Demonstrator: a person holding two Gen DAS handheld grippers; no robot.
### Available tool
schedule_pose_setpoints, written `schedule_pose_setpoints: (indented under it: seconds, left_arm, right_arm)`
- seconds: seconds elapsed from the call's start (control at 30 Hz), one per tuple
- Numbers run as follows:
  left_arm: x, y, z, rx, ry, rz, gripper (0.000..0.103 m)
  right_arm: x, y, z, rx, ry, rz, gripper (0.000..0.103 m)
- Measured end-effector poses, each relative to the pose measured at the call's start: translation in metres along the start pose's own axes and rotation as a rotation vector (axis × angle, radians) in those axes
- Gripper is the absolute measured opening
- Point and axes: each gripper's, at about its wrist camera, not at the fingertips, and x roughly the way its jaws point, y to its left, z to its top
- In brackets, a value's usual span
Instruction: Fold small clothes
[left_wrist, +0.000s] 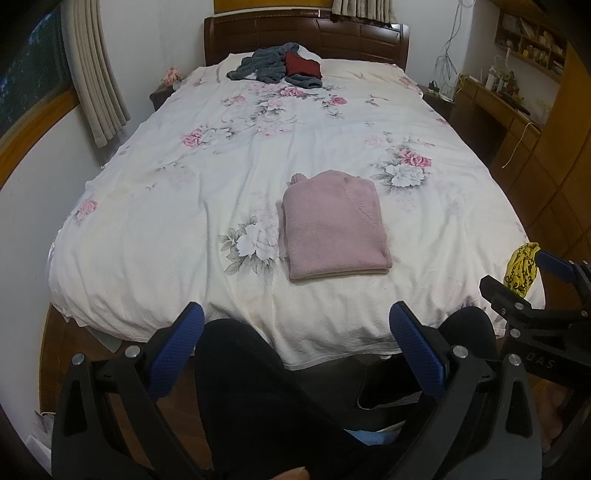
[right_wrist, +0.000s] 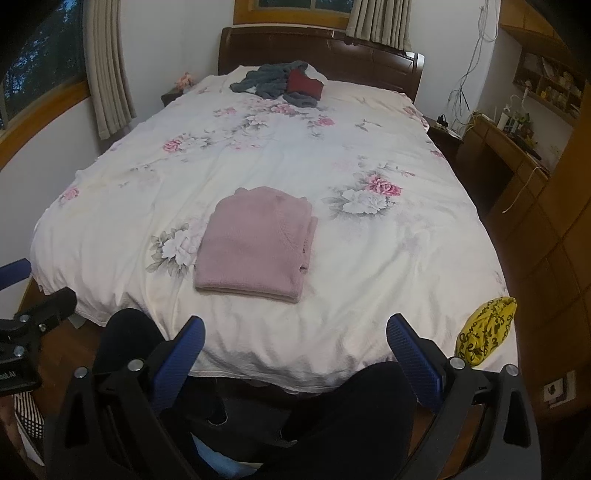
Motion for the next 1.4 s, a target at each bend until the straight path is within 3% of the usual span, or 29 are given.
schedule_pose_setpoints:
  seconds: [1.4]
  left_arm:
    - [0.011, 0.000, 0.005, 0.020, 0.013, -0.012, 0.100]
  right_arm:
    - [0.004, -0.002, 0.007, 0.000, -0.010, 0.009, 0.099]
